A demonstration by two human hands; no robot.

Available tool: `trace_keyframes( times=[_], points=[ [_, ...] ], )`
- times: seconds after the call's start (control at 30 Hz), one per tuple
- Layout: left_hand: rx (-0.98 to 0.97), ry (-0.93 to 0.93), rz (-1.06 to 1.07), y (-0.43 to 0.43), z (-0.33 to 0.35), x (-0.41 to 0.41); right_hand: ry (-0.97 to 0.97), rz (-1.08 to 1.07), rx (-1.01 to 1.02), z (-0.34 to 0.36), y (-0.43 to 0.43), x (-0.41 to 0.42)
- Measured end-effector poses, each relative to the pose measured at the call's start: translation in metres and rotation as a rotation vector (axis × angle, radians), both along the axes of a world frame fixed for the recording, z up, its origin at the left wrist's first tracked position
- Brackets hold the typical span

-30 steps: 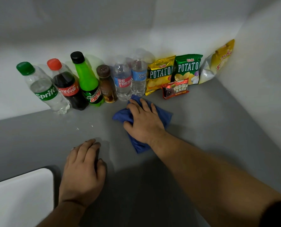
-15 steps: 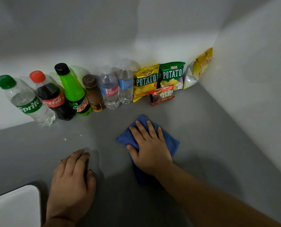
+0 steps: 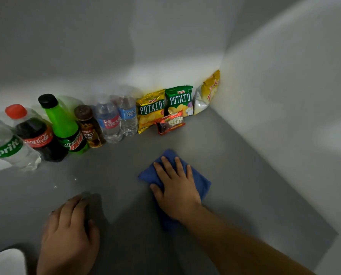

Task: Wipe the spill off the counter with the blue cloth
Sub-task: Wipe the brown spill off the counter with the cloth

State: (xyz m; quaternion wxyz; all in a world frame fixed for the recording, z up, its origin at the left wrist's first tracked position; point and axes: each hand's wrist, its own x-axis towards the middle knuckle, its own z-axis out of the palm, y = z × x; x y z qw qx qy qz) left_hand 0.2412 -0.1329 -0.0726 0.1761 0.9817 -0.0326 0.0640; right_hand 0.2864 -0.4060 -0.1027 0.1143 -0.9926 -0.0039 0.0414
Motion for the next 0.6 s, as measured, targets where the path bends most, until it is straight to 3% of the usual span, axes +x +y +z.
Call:
trace_keyframes(
  times=[0.13,0.37,0.6],
  points=[
    [-0.003,0.039,0.002,0.0,0.004,0.0,-0.007,0.064,-0.008,0.008,-0.026,0.03],
    [0.016,0.192,0.039,-0.002,0.008,0.006,-0.016,-0.247,-0.007,0.009,-0.057,0.008],
    [-0.061,0.099,-0.161,-0.086,0.012,0.024,0.013,0.051,-0.012,0.005,-0.054,0.002]
  ],
)
